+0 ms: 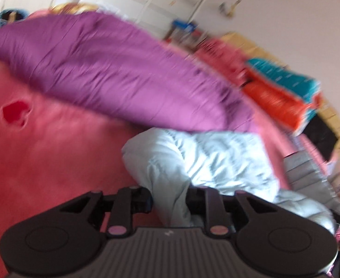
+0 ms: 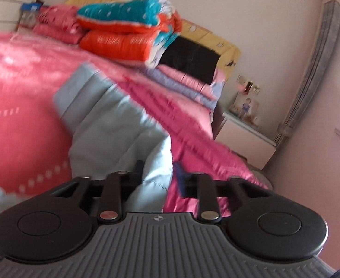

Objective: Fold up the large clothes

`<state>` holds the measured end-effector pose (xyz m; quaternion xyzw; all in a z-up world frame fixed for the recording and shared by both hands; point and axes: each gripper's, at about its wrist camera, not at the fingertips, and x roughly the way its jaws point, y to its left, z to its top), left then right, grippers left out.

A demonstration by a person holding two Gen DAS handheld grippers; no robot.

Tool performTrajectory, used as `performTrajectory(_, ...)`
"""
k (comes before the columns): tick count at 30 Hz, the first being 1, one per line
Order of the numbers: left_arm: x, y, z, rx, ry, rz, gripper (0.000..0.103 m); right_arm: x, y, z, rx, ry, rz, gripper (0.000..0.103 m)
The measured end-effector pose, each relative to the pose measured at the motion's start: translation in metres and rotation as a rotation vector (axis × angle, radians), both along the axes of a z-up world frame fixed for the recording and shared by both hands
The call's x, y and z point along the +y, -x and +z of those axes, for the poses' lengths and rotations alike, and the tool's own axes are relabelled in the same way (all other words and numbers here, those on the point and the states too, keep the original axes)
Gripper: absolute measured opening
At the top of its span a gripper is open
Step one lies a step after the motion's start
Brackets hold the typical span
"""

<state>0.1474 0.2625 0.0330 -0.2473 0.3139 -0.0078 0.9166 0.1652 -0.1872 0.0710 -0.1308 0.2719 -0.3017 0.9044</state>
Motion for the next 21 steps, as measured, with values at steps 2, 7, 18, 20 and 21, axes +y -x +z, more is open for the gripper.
performTrajectory(2, 0.004, 0.0, -0.004, 0.032, -0.009, 0.02, 0.036, 0.0, 0.004, -0.005, 0.019, -0.039, 0.02, 0.06)
performTrajectory(7, 0.011, 0.007, -0.004, 0.031, -0.046, 0.081, 0.051, -0.004, 0.007, 0.002, -0.007, -0.086, 0.042, 0.095)
performTrajectory(18, 0.03, 0.033, 0.018, -0.12, -0.016, 0.217, 0.06, -0.002, 0.051, 0.037, -0.193, -0.262, 0.159, 0.103)
performTrajectory(20, 0.029, 0.035, 0.021, -0.149, -0.009, 0.208, 0.06, 0.002, 0.039, 0.043, -0.177, -0.369, 0.275, 0.103)
performTrajectory(21, 0.028, 0.035, 0.022, -0.163, -0.004, 0.204, 0.06, 0.008, 0.033, 0.045, -0.159, -0.405, 0.315, 0.103)
